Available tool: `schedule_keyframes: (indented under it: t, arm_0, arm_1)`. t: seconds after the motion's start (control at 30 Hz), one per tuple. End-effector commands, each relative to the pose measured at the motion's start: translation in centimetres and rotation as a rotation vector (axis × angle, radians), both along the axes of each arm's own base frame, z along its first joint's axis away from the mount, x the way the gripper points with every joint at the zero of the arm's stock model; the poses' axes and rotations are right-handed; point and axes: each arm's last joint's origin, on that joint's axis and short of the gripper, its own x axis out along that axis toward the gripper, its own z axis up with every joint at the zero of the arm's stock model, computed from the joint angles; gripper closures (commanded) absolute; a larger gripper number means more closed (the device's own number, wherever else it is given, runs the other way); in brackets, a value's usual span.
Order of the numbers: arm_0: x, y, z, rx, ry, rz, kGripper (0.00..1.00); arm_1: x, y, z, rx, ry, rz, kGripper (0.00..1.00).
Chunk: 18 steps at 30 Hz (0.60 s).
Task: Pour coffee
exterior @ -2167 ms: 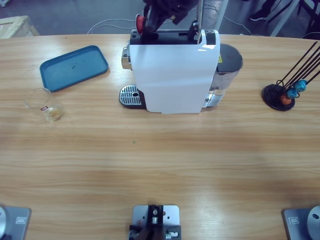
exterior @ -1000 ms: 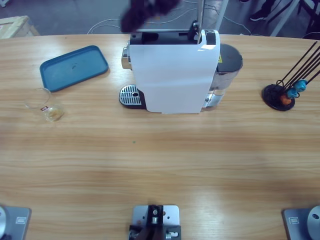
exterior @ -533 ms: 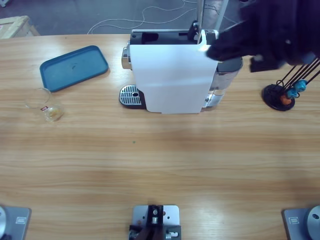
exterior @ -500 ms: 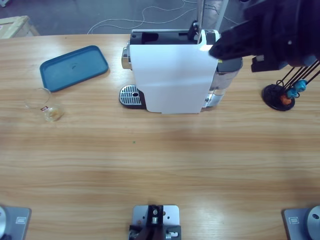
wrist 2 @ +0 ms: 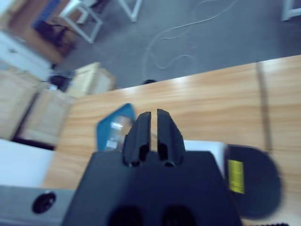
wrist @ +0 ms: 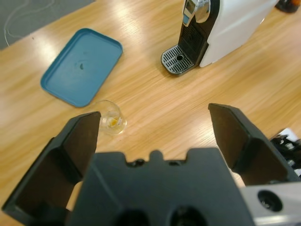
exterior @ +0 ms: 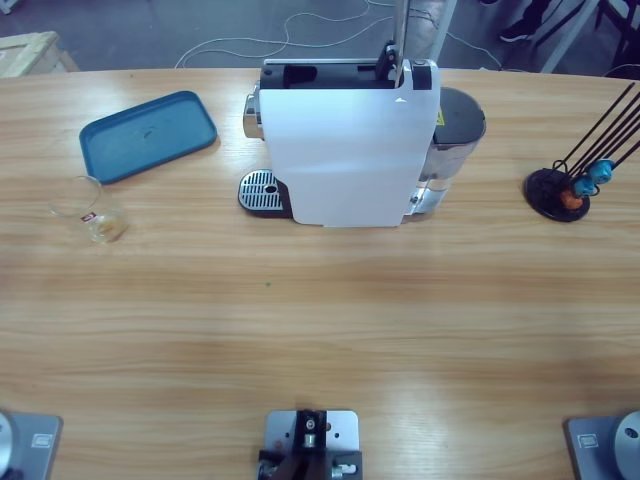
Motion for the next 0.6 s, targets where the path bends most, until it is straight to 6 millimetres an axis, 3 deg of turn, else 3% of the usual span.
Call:
schedule_keyframes:
  t: [0.03, 0.2, 0.37, 0.6]
  arm_0:
    - [0.2, -0.1, -0.7, 0.055, -0.017, -0.045, 0.009]
    - [0.1, -0.1, -0.8, 0.059, -0.016, -0.051, 0.009]
    - [0.0, -0.2, -0.8, 0.056, -0.012, -0.091, 0.009]
    - [-0.4, 0.1, -1.1, 0.069, 0.006, -0.095, 0.009]
  arm_1:
    - [0.0, 3.2, -1.9, 0.033, 0.039, 0.122, 1.000]
    - [-0.9, 6.2, -3.9, 0.002, 0.071, 0.191, 1.000]
    - [-0.1, 9.7, -9.6, -0.043, 0.158, 0.215, 1.000]
    - [1.1, 11.5, -15.2, -0.111, 0.255, 0.246, 1.000]
